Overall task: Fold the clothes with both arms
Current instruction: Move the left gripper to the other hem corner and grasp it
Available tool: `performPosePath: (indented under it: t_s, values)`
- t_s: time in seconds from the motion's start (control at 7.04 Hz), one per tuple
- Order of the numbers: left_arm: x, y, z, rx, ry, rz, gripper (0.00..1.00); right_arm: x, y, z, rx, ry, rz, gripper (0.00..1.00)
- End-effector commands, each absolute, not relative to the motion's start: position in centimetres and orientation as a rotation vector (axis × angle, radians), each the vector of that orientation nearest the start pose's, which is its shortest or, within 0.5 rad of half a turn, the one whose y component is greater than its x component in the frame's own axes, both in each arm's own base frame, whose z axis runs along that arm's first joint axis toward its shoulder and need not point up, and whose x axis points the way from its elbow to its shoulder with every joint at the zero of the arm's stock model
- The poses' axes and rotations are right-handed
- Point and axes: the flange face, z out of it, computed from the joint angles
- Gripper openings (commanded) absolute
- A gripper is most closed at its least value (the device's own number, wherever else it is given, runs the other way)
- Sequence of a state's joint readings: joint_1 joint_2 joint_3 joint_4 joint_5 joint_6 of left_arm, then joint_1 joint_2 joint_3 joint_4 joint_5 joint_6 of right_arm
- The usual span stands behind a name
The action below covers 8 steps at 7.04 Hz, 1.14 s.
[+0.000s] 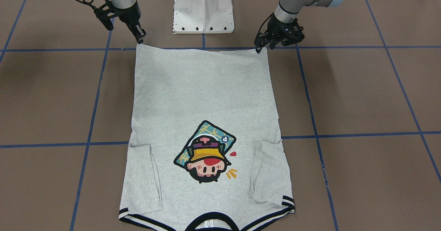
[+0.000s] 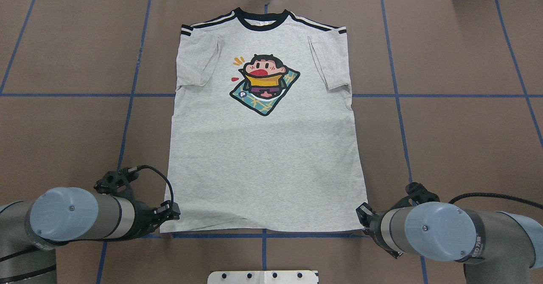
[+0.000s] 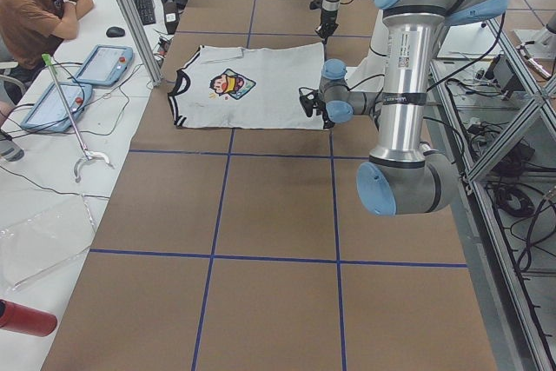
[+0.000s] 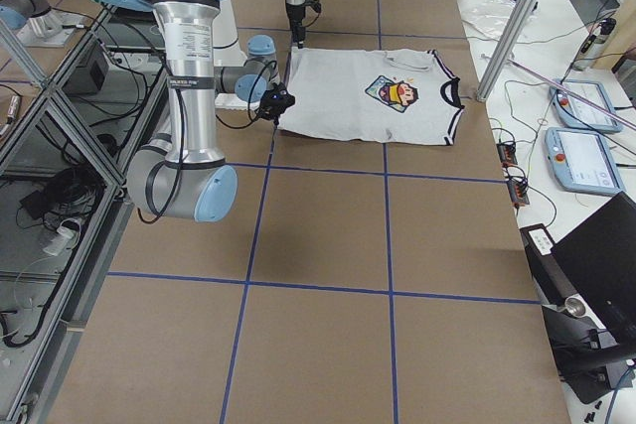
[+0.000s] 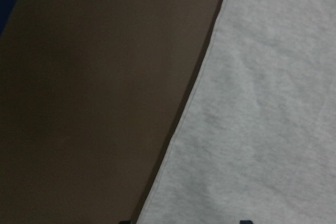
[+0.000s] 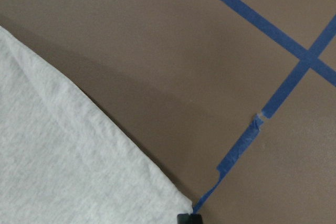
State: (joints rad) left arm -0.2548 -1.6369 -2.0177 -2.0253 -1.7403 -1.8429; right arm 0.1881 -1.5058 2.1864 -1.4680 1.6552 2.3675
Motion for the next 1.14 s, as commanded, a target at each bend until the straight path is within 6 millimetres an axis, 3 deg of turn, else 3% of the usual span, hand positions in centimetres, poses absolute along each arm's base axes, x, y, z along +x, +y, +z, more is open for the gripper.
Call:
performPosePath:
  t_s: [0.0,0.28,0.57,0.71,0.99]
  values:
    - [46.8,-23.1,36.9,-0.166,0.964,-0.405,0.67,-44.0,-21.1,33.8,-0.323,-0.755,0.898,0.0]
    - [46.7,-23.1,37.4,-0.165,0.954,-0.408,0.48,-43.9,-21.2,33.7,-0.323,-0.757,0.899,0.0]
    - [46.8,-23.1,37.7,-0.167,0.926,-0.41,0.45,-43.8,-21.3,33.6,-0.323,-0.759,0.902,0.0]
    - [46.9,-22.9,37.8,-0.168,0.922,-0.408,0.38,-43.8,-21.3,33.4,-0.325,-0.763,0.9,0.0]
    - [47.0,-22.7,37.7,-0.171,0.899,-0.405,0.0,-43.8,-21.3,33.4,-0.325,-0.763,0.9,0.0]
